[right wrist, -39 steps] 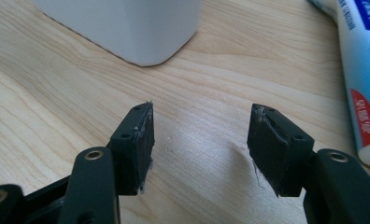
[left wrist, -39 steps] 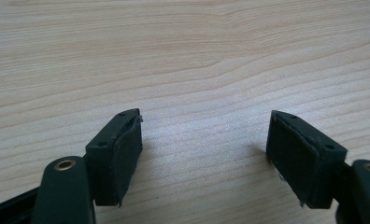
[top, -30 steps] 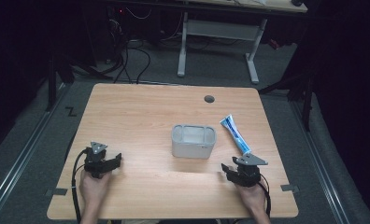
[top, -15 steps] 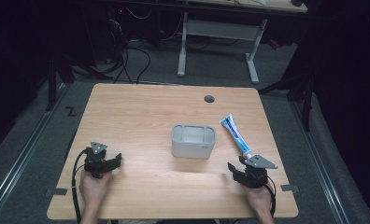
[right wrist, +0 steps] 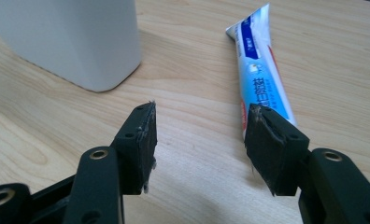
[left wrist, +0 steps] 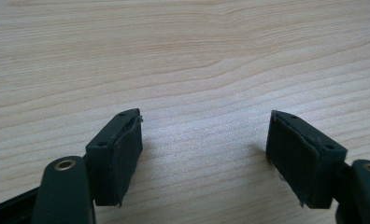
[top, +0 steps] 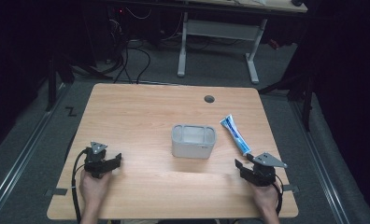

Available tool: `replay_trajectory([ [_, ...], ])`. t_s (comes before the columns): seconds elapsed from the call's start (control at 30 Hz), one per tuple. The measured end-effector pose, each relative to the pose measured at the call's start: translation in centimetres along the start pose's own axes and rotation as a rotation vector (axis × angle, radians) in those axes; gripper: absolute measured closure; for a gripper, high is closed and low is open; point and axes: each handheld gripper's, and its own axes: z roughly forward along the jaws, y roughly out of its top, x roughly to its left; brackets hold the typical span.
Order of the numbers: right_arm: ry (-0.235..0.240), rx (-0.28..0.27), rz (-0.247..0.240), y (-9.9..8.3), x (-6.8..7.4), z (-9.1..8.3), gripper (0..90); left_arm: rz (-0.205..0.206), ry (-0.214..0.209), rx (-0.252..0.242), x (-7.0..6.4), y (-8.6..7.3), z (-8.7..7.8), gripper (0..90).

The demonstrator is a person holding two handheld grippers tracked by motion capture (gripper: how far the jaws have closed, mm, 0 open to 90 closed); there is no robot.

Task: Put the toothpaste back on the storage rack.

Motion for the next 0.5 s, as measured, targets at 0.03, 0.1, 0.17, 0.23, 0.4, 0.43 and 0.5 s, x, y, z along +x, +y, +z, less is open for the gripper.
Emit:
replay_trajectory([
  [0.03,-0.001,0.001,0.009,0.1,-0.1,-0.1,43.9,0.0,0.0,0.0,0.0,0.0,0.0,27.5],
  [0.1,-0.002,-0.005,0.017,0.3,-0.6,-0.3,44.1,0.001,0.001,-0.001,0.0,0.0,0.0,27.5],
  [0.17,-0.003,-0.004,0.02,0.4,-0.7,-0.3,44.0,0.001,0.001,-0.001,0.0,0.0,0.0,27.5],
  [0.23,-0.006,-0.005,0.018,0.5,-0.8,-0.4,44.2,0.001,0.001,-0.001,0.0,0.0,0.0,27.5],
  [0.4,-0.023,-0.008,0.013,1.3,-1.2,-0.4,44.7,0.002,0.002,0.0,0.0,0.0,0.0,27.5],
  [0.43,-0.024,-0.009,0.014,1.5,-1.3,-0.4,44.7,0.003,0.002,0.001,0.0,0.0,0.0,27.5],
  [0.5,-0.027,-0.006,0.021,1.6,-1.3,-0.4,44.7,0.003,0.003,0.001,0.0,0.0,0.0,27.5],
])
